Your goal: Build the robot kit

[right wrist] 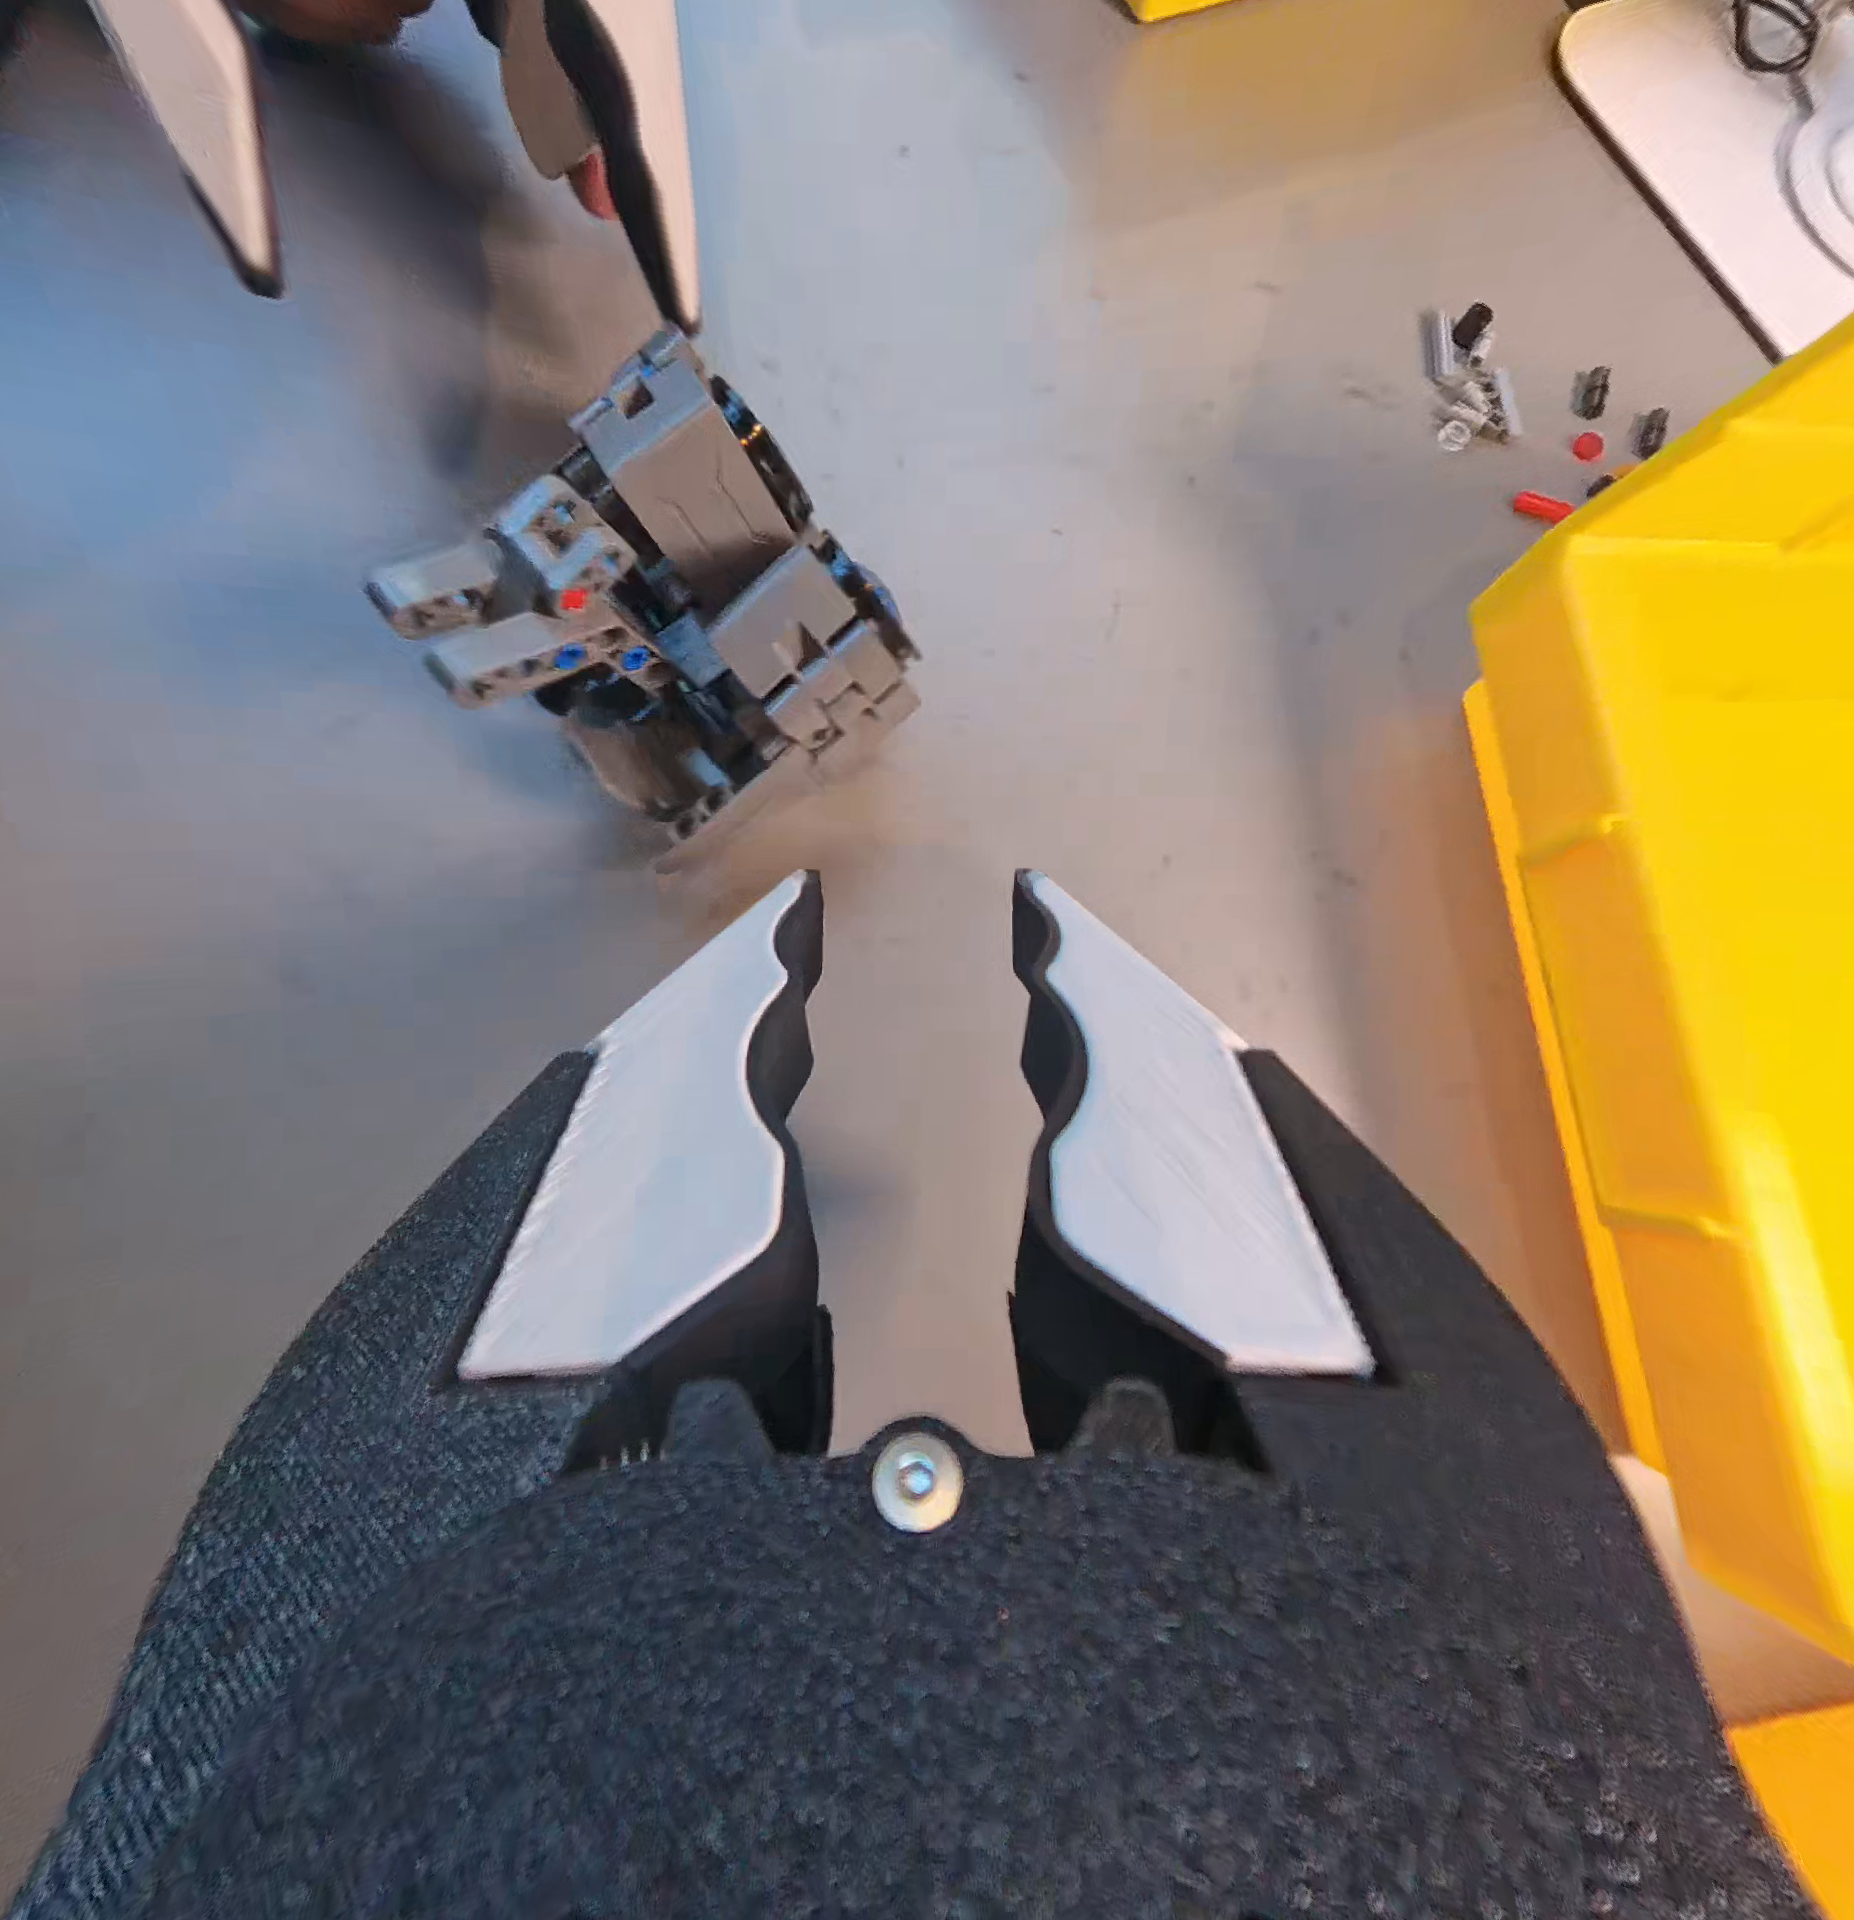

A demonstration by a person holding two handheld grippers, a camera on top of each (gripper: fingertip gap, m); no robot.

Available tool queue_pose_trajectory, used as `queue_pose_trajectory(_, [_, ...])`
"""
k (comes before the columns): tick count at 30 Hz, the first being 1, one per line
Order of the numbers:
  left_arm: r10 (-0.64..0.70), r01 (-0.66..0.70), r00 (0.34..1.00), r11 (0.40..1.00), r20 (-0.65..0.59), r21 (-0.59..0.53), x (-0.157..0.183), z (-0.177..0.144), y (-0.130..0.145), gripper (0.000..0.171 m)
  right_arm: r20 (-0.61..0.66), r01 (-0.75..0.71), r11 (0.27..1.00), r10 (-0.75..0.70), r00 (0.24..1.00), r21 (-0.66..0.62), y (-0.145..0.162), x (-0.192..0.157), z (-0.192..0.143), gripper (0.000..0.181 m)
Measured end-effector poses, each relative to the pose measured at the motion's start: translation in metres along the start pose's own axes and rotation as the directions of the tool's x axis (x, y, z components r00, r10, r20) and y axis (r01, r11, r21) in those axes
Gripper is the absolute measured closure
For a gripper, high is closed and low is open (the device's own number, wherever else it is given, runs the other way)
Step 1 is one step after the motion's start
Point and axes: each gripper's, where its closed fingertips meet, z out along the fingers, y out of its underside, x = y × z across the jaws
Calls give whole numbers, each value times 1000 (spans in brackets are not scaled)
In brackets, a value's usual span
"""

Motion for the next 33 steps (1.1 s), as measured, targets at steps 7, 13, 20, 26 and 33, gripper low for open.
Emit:
queue_pose_trajectory(7, [96, -93, 987, 995, 126, -31, -19, 17, -10, 99, 253, -62, 997, 50, 966, 40, -11, -69, -4, 139])
queue_pose_trajectory(13, [161, -155, 987, 970, 14, -188, 17, 23, 15, 110, 130, -149, 987, 139, 982, 67, -9, -52, 4, 147])
queue_pose_trajectory(20, [105, -101, 994, 990, 29, -101, 13, 8, 10, 114, 198, -299, 954, 289, 937, 20, 15, -48, -20, 148])
queue_pose_trajectory(26, [124, -116, 991, 985, 55, -125, 4, 28, 6, 106, 315, -353, 931, 309, 897, 91, -18, -100, -3, 153])
queue_pose_trajectory(33, [153, -173, 980, 970, -123, -171, 50, 34, 20, 124, 215, -420, 903, 395, 893, 88, -15, -83, 8, 161])
